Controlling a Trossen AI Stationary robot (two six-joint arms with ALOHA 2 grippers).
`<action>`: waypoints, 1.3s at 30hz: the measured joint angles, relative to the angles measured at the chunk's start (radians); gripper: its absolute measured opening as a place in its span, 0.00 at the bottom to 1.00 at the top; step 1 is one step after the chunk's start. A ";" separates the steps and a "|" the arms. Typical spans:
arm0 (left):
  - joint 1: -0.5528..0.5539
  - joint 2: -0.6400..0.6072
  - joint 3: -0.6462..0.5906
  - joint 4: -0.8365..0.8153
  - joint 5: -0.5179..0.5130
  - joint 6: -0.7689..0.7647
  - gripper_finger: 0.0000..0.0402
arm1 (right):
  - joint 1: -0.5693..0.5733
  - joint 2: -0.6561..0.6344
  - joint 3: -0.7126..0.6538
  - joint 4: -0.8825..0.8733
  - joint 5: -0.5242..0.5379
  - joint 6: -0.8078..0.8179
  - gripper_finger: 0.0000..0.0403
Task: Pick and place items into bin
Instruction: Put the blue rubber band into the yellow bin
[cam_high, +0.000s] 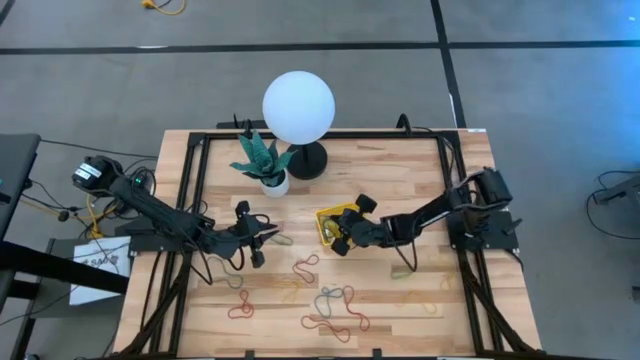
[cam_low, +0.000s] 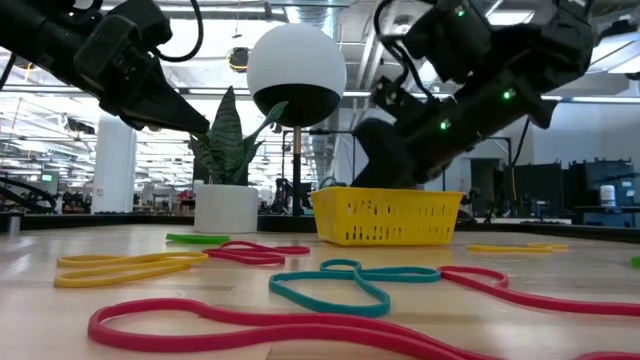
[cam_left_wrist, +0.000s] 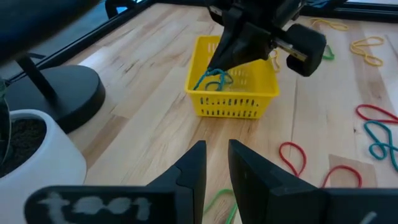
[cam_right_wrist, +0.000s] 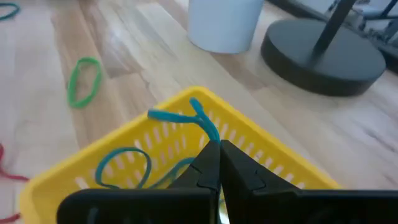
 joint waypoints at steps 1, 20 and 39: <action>0.000 0.000 0.000 0.001 0.000 0.000 0.14 | -0.003 0.008 0.000 0.002 -0.003 0.003 0.00; 0.000 0.000 0.000 -0.068 0.126 -0.138 0.14 | -0.046 -0.019 0.000 0.048 -0.233 -0.002 0.25; -0.103 0.000 0.051 -0.372 0.623 -0.389 0.14 | 0.059 -0.170 0.000 0.103 -0.235 -0.033 0.27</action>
